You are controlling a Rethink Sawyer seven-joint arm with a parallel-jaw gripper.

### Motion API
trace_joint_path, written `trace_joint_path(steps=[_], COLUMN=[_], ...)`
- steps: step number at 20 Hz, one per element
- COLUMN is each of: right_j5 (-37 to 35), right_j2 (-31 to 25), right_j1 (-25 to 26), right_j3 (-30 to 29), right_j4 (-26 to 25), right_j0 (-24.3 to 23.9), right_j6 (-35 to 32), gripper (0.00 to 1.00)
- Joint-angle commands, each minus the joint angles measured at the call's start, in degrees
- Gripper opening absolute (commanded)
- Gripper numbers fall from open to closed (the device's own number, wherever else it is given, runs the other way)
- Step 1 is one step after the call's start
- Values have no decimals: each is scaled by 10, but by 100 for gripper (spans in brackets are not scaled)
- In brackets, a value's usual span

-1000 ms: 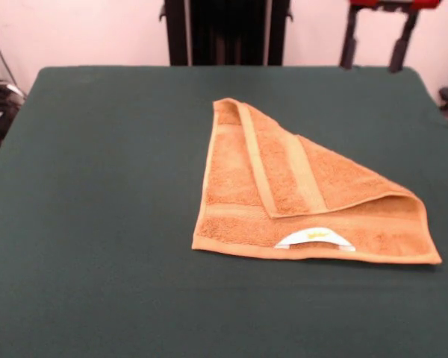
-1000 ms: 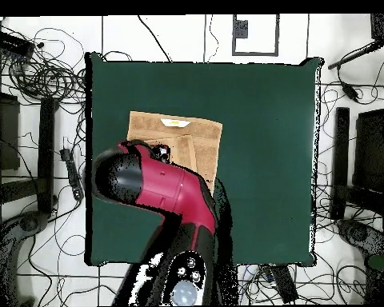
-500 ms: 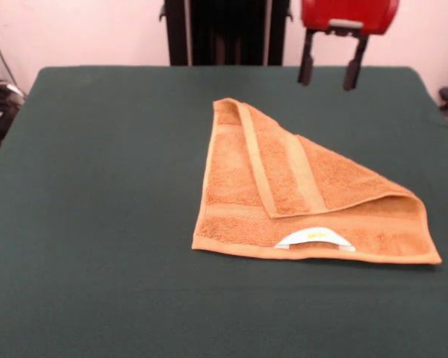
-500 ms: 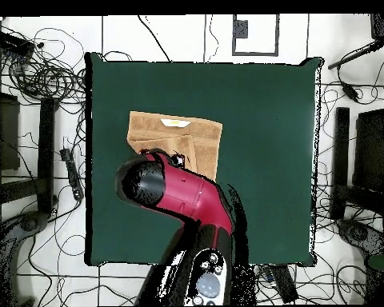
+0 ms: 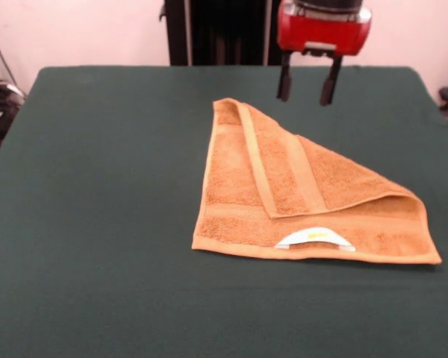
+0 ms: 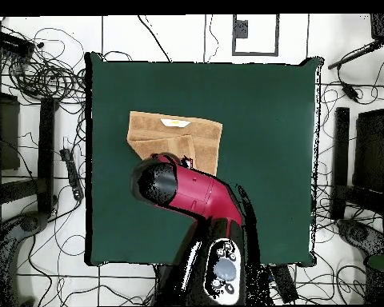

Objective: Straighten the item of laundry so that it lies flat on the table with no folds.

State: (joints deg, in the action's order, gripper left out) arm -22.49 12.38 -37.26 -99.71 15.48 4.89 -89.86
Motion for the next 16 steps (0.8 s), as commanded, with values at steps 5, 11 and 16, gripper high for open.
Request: trace_joint_path(steps=[5, 11, 16], right_j5=[1, 2, 7], right_j2=[-89, -98, -111], right_j1=[65, 80, 74], right_j3=[-24, -9, -19], right_j4=[-44, -61, -79], right_j0=[-17, -39, -54], right_j6=[-55, -44, -34], gripper=[100, 100, 100])
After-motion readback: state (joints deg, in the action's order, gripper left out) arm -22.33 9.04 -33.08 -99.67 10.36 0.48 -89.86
